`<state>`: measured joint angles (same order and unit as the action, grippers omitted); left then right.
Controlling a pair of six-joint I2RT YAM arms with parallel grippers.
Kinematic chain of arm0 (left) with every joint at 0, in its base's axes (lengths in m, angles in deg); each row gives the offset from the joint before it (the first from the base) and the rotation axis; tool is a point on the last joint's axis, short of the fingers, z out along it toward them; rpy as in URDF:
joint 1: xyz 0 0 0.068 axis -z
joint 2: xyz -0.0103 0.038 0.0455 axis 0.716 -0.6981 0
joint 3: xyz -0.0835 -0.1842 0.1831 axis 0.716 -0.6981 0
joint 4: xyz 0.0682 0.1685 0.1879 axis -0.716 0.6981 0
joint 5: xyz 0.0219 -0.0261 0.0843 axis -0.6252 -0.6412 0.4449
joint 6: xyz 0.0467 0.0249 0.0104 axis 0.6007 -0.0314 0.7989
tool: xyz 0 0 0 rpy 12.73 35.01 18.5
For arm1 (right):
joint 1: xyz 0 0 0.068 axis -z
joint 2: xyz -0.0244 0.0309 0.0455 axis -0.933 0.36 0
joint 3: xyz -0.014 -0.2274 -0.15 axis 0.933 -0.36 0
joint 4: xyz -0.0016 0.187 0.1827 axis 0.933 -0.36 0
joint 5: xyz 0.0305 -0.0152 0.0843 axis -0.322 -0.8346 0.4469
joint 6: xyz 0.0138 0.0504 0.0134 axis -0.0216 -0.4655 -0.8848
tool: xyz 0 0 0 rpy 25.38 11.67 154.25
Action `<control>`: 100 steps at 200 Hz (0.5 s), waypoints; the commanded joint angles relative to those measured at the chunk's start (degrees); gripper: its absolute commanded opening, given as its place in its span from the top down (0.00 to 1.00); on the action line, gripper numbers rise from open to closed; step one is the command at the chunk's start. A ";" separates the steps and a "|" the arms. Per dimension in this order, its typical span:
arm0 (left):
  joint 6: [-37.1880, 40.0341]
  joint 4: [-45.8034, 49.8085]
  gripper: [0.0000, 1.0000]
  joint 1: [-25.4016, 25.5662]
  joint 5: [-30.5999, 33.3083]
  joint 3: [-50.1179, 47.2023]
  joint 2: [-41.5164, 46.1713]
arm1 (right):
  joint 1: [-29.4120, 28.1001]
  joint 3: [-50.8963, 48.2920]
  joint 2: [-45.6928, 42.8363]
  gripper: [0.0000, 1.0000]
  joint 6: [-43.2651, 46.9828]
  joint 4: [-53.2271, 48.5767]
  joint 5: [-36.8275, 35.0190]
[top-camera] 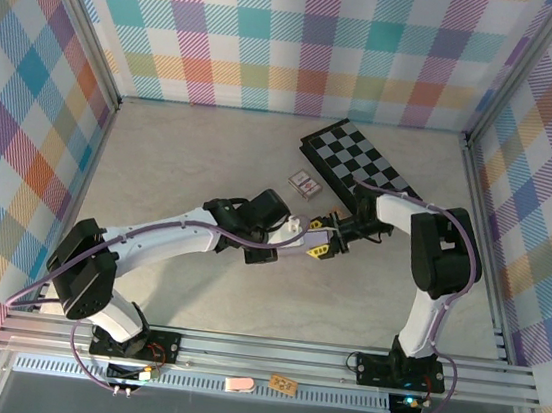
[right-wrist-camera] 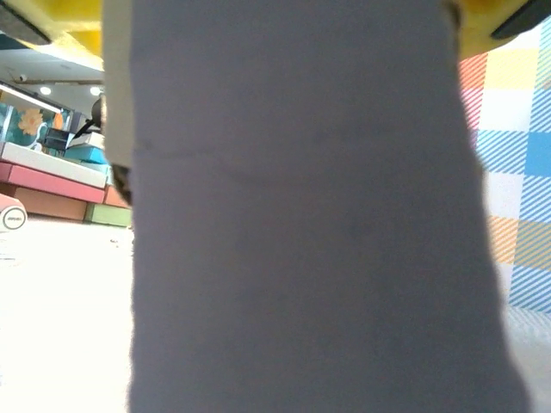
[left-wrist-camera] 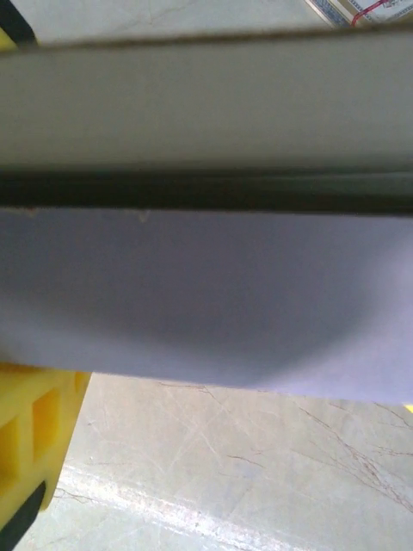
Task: Fold the paper box
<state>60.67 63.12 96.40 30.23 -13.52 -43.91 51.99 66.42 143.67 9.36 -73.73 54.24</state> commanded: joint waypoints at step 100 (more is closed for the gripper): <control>2.75 12.05 0.70 -3.00 -11.44 4.84 -0.35 | 6.60 7.25 -12.16 0.11 13.16 -14.61 -10.18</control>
<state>61.89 68.21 94.48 23.39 -11.25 -43.91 56.91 72.02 135.52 19.31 -84.59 45.78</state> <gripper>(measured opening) 0.305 0.878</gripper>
